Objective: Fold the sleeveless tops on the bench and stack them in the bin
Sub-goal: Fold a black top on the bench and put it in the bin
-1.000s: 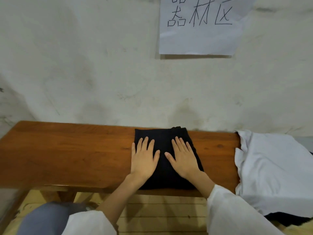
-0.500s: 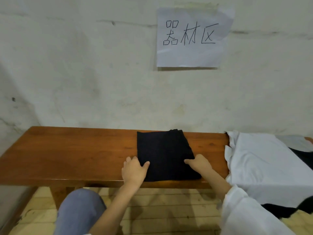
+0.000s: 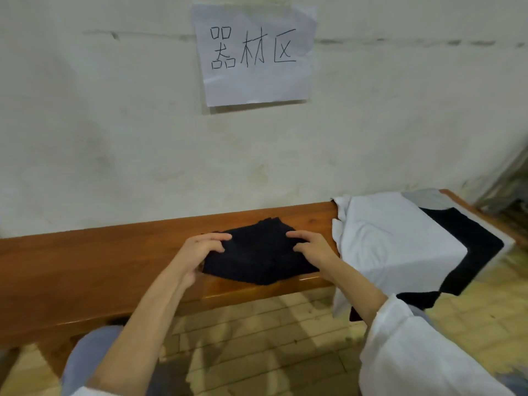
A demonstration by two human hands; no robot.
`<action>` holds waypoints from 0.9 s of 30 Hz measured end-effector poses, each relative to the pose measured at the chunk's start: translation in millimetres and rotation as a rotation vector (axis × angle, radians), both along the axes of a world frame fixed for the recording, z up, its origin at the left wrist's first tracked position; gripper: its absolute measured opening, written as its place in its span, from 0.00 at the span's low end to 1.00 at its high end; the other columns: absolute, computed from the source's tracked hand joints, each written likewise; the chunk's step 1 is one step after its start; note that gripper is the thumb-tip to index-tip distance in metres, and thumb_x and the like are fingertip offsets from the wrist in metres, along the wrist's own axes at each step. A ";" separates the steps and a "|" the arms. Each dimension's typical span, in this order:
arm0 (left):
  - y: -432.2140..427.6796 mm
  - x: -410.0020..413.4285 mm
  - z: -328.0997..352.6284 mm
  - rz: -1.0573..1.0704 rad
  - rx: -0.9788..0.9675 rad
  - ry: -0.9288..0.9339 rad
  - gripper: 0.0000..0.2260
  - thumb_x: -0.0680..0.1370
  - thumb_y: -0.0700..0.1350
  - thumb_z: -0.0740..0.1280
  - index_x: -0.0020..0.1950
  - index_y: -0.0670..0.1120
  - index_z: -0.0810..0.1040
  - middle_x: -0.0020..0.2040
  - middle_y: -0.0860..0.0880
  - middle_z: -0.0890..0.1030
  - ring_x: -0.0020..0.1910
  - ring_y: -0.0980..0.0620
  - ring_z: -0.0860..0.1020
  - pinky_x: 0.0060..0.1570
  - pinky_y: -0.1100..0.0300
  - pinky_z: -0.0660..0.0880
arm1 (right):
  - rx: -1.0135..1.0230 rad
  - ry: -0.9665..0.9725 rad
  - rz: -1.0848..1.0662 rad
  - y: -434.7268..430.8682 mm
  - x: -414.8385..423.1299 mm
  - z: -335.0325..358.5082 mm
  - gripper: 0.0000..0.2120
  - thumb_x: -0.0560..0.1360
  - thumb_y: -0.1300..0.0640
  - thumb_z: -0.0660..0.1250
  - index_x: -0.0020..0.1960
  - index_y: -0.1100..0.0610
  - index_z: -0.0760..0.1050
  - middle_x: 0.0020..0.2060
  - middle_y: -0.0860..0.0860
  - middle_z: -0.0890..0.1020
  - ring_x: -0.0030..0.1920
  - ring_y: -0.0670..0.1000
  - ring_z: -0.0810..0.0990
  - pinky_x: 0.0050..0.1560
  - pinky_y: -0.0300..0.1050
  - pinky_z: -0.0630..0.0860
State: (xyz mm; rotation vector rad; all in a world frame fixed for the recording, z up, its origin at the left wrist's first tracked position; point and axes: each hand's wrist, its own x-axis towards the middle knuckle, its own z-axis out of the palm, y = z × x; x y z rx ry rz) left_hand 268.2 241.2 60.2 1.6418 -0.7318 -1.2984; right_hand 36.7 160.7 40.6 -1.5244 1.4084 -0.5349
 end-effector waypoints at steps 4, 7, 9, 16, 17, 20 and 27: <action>-14.3 -64.6 37.3 -0.132 -0.046 -0.092 0.15 0.72 0.37 0.67 0.53 0.52 0.83 0.60 0.47 0.77 0.59 0.45 0.74 0.54 0.50 0.74 | -0.040 -0.019 -0.122 24.4 -43.4 29.9 0.21 0.76 0.69 0.58 0.66 0.56 0.74 0.39 0.47 0.77 0.30 0.44 0.71 0.26 0.31 0.65; -21.0 -129.9 54.0 -0.269 -0.070 -0.088 0.15 0.71 0.37 0.67 0.52 0.53 0.84 0.60 0.48 0.77 0.61 0.45 0.73 0.62 0.48 0.72 | -0.057 -0.055 -0.254 48.6 -94.7 48.2 0.22 0.75 0.68 0.58 0.67 0.57 0.74 0.50 0.53 0.79 0.42 0.55 0.78 0.44 0.45 0.76; -21.8 -180.2 60.9 -0.376 -0.085 -0.076 0.16 0.71 0.35 0.67 0.54 0.51 0.83 0.58 0.47 0.78 0.58 0.46 0.75 0.59 0.51 0.74 | -0.088 -0.084 -0.354 66.9 -139.3 53.8 0.21 0.75 0.68 0.59 0.67 0.57 0.74 0.58 0.54 0.78 0.46 0.50 0.78 0.54 0.45 0.75; -21.5 -351.5 35.7 -0.748 -0.041 -0.125 0.21 0.70 0.31 0.63 0.57 0.48 0.81 0.50 0.47 0.79 0.48 0.51 0.77 0.51 0.59 0.76 | -0.096 -0.142 -0.802 142.7 -303.3 31.6 0.19 0.77 0.66 0.60 0.65 0.53 0.75 0.53 0.50 0.78 0.49 0.54 0.80 0.57 0.56 0.76; -20.6 -374.0 26.0 -0.810 -0.019 -0.141 0.21 0.70 0.30 0.63 0.57 0.48 0.80 0.50 0.47 0.78 0.48 0.51 0.77 0.50 0.59 0.76 | -0.082 -0.141 -0.854 153.6 -320.8 22.7 0.19 0.77 0.66 0.59 0.65 0.53 0.75 0.52 0.51 0.79 0.50 0.56 0.80 0.58 0.58 0.76; -11.7 -451.5 -7.9 -0.984 0.064 -0.202 0.21 0.70 0.30 0.63 0.59 0.47 0.80 0.50 0.48 0.77 0.48 0.51 0.75 0.46 0.61 0.75 | -0.002 -0.129 -1.010 190.7 -373.1 -13.9 0.19 0.77 0.67 0.59 0.65 0.55 0.75 0.50 0.55 0.81 0.55 0.65 0.76 0.56 0.61 0.74; 17.0 -571.2 -117.7 -1.303 0.247 -0.444 0.24 0.72 0.29 0.61 0.66 0.44 0.75 0.64 0.46 0.71 0.61 0.45 0.71 0.48 0.59 0.73 | 0.242 -0.097 -1.260 259.9 -437.8 -124.6 0.20 0.76 0.68 0.59 0.66 0.55 0.74 0.39 0.47 0.78 0.37 0.54 0.80 0.34 0.46 0.74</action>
